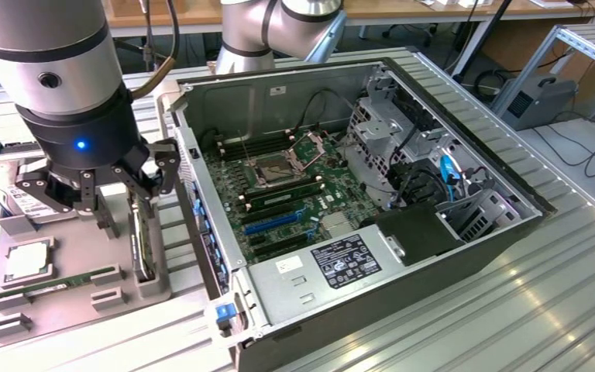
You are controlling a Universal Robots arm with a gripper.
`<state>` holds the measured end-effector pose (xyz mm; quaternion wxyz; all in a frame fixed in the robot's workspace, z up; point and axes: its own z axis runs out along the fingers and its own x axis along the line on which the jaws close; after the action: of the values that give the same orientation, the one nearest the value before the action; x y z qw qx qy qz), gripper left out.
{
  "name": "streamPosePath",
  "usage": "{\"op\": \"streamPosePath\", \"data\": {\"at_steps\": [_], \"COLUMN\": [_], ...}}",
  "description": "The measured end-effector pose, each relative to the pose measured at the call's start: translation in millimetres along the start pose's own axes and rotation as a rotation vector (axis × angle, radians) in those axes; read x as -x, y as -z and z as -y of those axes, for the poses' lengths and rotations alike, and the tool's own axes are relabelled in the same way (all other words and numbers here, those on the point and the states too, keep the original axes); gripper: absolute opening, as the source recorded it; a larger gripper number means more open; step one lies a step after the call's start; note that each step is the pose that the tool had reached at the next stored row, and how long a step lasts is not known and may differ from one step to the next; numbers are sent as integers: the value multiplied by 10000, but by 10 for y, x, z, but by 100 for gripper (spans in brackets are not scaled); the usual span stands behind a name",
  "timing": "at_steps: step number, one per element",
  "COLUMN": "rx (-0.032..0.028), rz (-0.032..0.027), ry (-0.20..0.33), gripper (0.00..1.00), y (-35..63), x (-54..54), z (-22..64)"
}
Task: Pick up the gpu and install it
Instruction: 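Pick up the gpu and move the gpu toward the slot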
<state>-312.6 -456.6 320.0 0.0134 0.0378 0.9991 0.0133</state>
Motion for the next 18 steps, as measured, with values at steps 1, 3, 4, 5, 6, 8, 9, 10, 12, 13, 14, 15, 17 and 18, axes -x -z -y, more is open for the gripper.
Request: {"op": "streamPosePath", "data": {"at_steps": [1,3,4,5,6,8,9,10,12,13,14,15,17,18], "rx": [0,0,-1,-1,0,0,-1,-1,0,0,0,-1,0,-1], "rz": [0,0,1,0,0,-1,0,0,0,0,0,0,0,0], "ry": [0,0,0,0,1,0,0,0,0,0,0,0,0,0], "gripper": [54,54,54,54,54,54,54,54,54,54,54,54,54,54], "y": [-2,-6,-8,-11,-13,-17,-21,-25,-33,-35,-37,-39,-43,-45], "x": [0,0,0,0,0,-1,-1,-1,-1,-1,-1,-1,-1,-1], "z": [0,0,1,1,1,1,1,1,1,1,1,1,1,1]}}
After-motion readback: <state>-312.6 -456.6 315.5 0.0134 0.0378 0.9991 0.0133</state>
